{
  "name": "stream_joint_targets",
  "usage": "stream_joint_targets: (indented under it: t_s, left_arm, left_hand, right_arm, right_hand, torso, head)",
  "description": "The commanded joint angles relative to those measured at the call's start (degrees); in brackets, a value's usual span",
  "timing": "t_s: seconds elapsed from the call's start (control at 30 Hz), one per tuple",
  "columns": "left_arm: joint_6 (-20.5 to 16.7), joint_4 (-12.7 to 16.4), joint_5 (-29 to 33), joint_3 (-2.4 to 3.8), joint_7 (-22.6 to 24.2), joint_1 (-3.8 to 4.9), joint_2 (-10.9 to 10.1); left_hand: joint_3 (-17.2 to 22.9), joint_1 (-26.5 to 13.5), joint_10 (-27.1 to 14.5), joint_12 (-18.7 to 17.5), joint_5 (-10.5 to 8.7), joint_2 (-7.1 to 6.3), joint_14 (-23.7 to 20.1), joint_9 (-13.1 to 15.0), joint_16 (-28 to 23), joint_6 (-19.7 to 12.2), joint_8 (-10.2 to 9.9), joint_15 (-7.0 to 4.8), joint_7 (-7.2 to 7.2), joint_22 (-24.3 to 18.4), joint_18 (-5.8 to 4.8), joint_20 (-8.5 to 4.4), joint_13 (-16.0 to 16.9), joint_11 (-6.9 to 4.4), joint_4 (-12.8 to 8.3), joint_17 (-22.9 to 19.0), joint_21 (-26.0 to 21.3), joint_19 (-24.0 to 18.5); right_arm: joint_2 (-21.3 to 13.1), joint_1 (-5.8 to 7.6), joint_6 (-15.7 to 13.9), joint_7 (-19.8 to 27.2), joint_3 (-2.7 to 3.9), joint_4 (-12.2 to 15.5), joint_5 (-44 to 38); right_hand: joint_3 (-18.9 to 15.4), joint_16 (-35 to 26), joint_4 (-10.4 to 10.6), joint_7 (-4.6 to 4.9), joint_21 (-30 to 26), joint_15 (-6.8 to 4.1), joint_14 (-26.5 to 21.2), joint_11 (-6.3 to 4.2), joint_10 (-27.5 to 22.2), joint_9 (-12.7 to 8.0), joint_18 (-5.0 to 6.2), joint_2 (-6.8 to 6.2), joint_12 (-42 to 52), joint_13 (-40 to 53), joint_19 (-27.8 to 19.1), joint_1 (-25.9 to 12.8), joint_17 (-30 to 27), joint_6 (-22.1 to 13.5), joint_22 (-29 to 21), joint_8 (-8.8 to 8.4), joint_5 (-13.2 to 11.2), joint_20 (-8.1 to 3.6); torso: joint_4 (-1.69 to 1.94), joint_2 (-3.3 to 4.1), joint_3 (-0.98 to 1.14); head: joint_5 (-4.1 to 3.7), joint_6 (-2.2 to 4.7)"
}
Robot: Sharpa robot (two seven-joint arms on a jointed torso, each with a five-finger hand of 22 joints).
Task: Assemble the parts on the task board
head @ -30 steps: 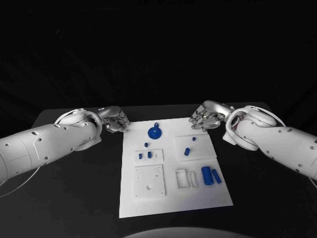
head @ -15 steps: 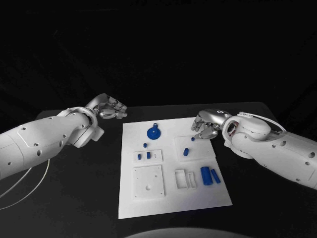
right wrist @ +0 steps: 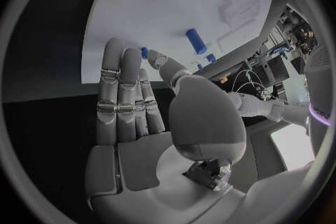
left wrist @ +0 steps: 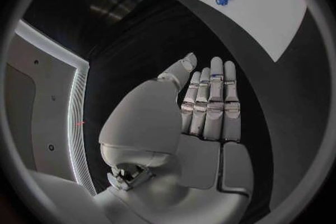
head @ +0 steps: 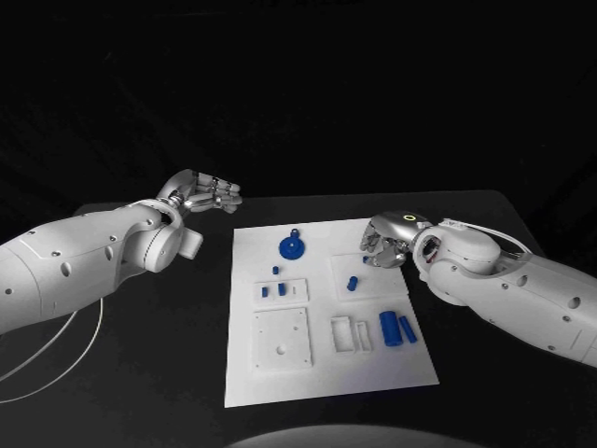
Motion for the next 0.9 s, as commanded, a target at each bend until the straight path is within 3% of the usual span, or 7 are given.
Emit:
stream_joint_targets:
  t_s: [0.03, 0.37, 0.43, 0.47, 0.6, 0.8, 0.9]
  left_arm:
    - [1.33, 0.28, 4.45, 0.08, 2.29, 0.09, -0.02]
    - [1.83, 0.21, 5.10, 0.09, 2.21, 0.09, -0.18]
    - [1.94, 0.20, 5.14, 0.09, 2.14, 0.10, -0.18]
    - [1.99, 0.20, 5.16, 0.09, 2.11, 0.10, -0.18]
    - [2.03, 0.22, 5.20, 0.09, 1.90, 0.10, -0.18]
    - [1.95, 0.12, 5.22, 0.09, 1.45, 0.10, -0.15]
    - [1.99, 0.06, 5.22, 0.09, 1.30, 0.10, -0.12]
  left_hand:
    - [-0.41, -0.34, -0.40, 0.19, 0.22, 0.64, 0.34, -0.09, -0.60, -0.75, -0.26, 0.14, 0.43, -0.94, -0.96, 0.32, 0.03, 0.11, -0.02, 0.21, 0.08, 0.37]
    - [-1.05, -0.56, -0.56, 0.20, 0.26, 0.99, 0.57, -0.05, -1.56, -1.07, -0.15, 0.21, 0.46, -3.81, -1.00, 0.36, 0.03, 0.15, -0.30, 0.74, 0.13, 0.83]
    - [-1.06, -0.56, -0.57, 0.20, 0.26, 1.00, 0.57, -0.05, -1.57, -1.07, -0.15, 0.21, 0.46, -3.89, -1.00, 0.36, 0.03, 0.15, -0.30, 0.75, 0.14, 0.84]
    - [-1.19, -0.61, -0.62, 0.21, 0.22, 1.05, 0.55, -0.05, -1.65, -1.07, -0.15, 0.24, 0.45, -4.34, -1.02, 0.39, 0.03, 0.17, -0.26, 0.82, 0.13, 0.89]
    - [-1.44, -0.69, -0.66, 0.20, -0.13, 1.09, 0.56, -0.04, -1.70, -1.07, -0.15, 0.27, 0.46, -5.12, -1.02, 0.43, 0.03, 0.18, -0.13, 0.92, 0.14, 1.05]
    - [-1.79, -0.62, -0.70, 0.21, -0.28, 1.09, 0.70, -0.04, -1.55, -1.64, -0.14, 0.22, 0.57, -6.00, -1.03, 0.39, 0.04, 0.19, -0.02, 1.09, 0.23, 1.41]
    - [-1.79, -0.62, -0.70, 0.21, -0.28, 1.09, 0.70, -0.04, -1.55, -1.64, -0.14, 0.22, 0.57, -6.00, -1.03, 0.39, 0.04, 0.19, -0.02, 1.09, 0.23, 1.41]
  right_arm:
    - [0.23, -0.27, 1.11, -0.04, -0.06, -0.33, -1.25]
    - [0.79, -0.50, 1.57, 0.33, -0.33, -1.06, -0.86]
    - [0.89, -0.51, 1.49, 0.07, -0.43, -1.29, -0.93]
    - [0.95, -0.51, 1.41, -0.10, -0.47, -1.40, -0.96]
    - [1.18, -0.53, 1.11, -0.45, -0.60, -1.72, -1.01]
    - [1.70, -0.56, 1.06, -0.45, -0.90, -1.85, -0.95]
    - [1.89, -0.57, 1.15, -0.38, -1.09, -1.94, -0.81]
  right_hand:
    - [0.54, 0.37, -0.05, -0.06, 0.39, -0.18, -0.12, 0.16, 0.13, -0.03, 0.79, -0.65, -0.15, 0.01, -0.64, -0.06, 0.16, -0.13, 0.47, -0.06, -0.05, 0.01]
    - [2.90, 0.85, -0.45, -0.22, 2.30, -0.33, -0.14, -0.08, 1.07, -0.02, 0.79, -0.31, -0.19, 0.00, -1.32, -0.02, 0.79, 0.66, 3.19, -0.06, -0.23, -0.17]
    - [4.26, 1.11, -0.27, -0.34, 2.88, -0.46, -0.25, -0.30, 1.63, -0.01, 0.73, 0.18, -0.17, 0.02, -1.69, 0.02, 1.05, 1.17, 4.01, -0.05, -0.81, -0.29]
    - [5.49, 1.29, 0.21, -0.52, 3.07, -0.67, -0.18, -0.58, 2.28, 0.02, 0.65, 1.27, -0.17, 0.06, -1.70, 0.06, 1.20, 1.55, 4.25, -0.03, -2.39, -0.37]
    - [9.39, 2.42, 0.90, -0.61, 4.12, -0.83, -0.33, -0.81, 3.18, 0.05, 0.30, 0.98, -0.14, 0.11, -1.59, -0.79, 2.49, 2.27, 5.55, -0.04, -3.53, -0.73]
    - [9.39, 3.28, 1.48, -0.75, 4.84, -0.92, -0.59, -0.99, 3.70, 0.08, 0.20, 0.55, -0.11, 0.13, -1.91, -0.76, 3.84, 2.73, 7.07, -0.02, -3.10, -0.84]
    - [9.28, 3.42, 1.70, -0.79, 4.79, -0.90, -0.63, -1.05, 3.85, 0.09, 0.16, 0.95, -0.10, 0.13, -1.98, -0.61, 4.29, 2.90, 7.70, -0.02, -3.51, -0.81]
  torso:
    - [-0.04, 0.00, -0.04]
    - [-0.08, 0.00, 0.02]
    - [-0.07, -0.02, 0.05]
    - [-0.07, -0.02, 0.05]
    - [-0.10, 0.00, 0.08]
    - [-0.12, 0.00, 0.09]
    - [-0.11, -0.01, 0.07]
  head:
    - [0.04, -0.12]
    - [0.10, -0.32]
    - [0.12, -0.32]
    - [0.12, -0.32]
    - [0.11, -0.33]
    - [0.11, -0.38]
    - [0.07, -0.47]
